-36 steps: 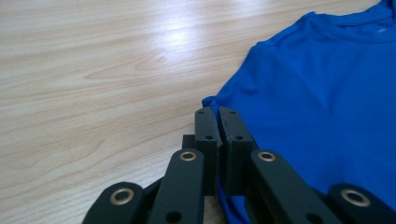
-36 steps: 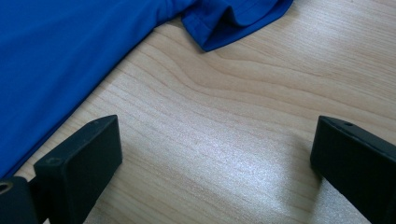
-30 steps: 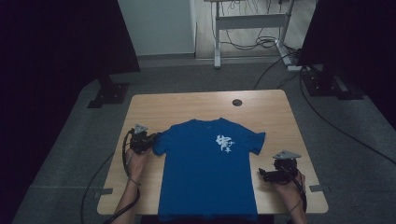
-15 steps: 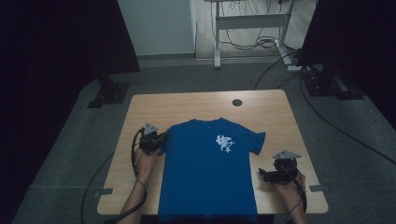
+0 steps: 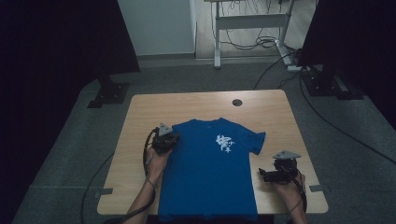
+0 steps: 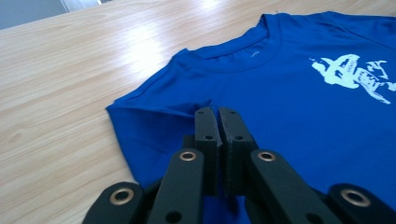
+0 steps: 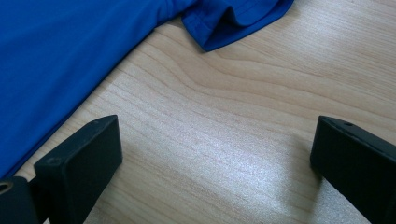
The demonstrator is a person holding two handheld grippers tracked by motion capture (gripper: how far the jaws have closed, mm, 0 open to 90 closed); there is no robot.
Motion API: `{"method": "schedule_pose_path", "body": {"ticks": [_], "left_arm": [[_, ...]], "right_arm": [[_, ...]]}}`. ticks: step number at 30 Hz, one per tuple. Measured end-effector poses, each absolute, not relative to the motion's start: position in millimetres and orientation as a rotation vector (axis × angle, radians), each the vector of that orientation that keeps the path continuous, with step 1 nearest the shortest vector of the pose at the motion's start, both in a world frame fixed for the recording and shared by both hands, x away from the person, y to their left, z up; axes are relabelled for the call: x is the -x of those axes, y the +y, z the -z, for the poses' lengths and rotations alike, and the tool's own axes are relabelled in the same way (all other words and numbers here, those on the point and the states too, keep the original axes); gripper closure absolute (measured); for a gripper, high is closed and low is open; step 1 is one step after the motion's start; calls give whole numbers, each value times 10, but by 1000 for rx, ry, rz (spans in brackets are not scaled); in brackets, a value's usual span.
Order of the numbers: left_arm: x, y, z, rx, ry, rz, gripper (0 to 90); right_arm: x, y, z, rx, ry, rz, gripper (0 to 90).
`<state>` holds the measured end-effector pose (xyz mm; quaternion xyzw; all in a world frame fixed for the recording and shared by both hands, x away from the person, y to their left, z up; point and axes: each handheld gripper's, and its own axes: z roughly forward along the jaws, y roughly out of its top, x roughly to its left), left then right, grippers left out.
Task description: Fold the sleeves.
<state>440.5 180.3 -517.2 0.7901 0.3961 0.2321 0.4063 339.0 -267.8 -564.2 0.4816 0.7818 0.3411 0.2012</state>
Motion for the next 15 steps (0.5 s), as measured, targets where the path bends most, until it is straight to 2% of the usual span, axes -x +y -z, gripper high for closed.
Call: {"method": "schedule_pose_path", "body": {"ticks": [15], "left_arm": [[-4554,1558,5228,-2019,1011,-555,867]], "right_arm": [[-3390,-2678,5642,-1343,2187,-955,17]]}}
